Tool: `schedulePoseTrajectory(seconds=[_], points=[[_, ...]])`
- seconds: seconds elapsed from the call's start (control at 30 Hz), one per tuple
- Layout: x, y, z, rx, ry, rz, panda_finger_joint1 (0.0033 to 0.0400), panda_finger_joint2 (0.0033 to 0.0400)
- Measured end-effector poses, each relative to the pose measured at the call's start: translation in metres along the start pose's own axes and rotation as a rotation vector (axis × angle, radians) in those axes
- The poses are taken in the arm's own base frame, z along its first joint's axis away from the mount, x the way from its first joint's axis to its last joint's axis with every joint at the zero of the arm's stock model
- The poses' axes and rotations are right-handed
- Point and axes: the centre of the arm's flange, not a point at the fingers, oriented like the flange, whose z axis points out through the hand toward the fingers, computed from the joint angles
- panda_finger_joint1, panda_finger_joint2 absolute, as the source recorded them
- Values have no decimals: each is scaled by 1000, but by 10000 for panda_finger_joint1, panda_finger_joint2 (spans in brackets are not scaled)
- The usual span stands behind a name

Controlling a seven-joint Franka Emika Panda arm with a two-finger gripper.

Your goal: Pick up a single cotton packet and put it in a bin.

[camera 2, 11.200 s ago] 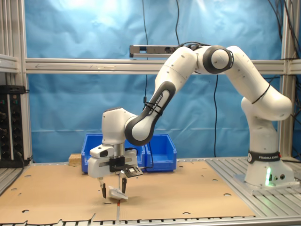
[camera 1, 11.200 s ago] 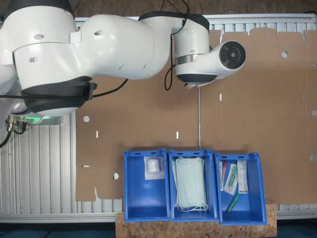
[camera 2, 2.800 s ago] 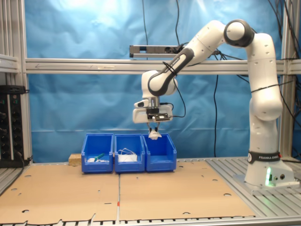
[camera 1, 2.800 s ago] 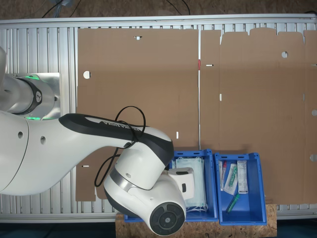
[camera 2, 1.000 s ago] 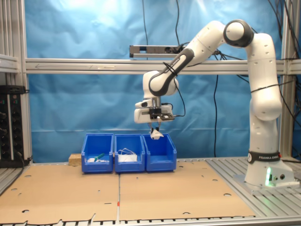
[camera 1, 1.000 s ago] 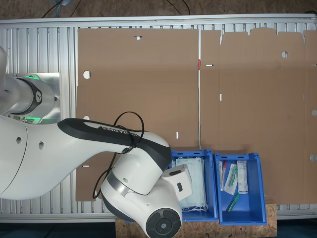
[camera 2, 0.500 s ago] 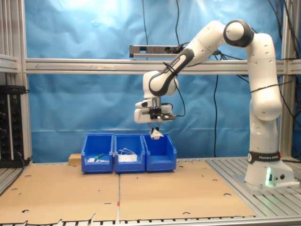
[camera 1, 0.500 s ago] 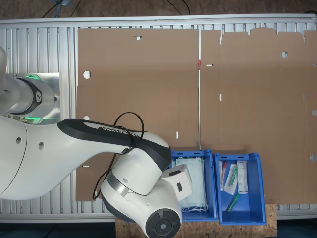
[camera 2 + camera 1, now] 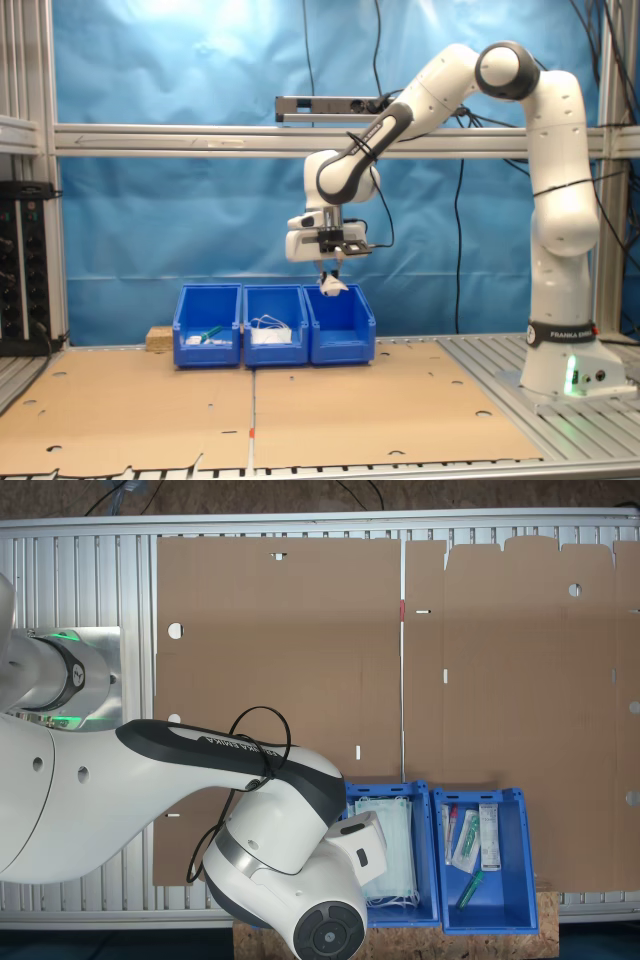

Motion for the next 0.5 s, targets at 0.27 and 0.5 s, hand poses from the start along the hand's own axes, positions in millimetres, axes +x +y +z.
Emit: schedulePoseTrajectory(seconds=[0.27,0.5], points=[[0,0,0,0,0,-1,191,191],[0,0,0,0,0,-2,191,191]])
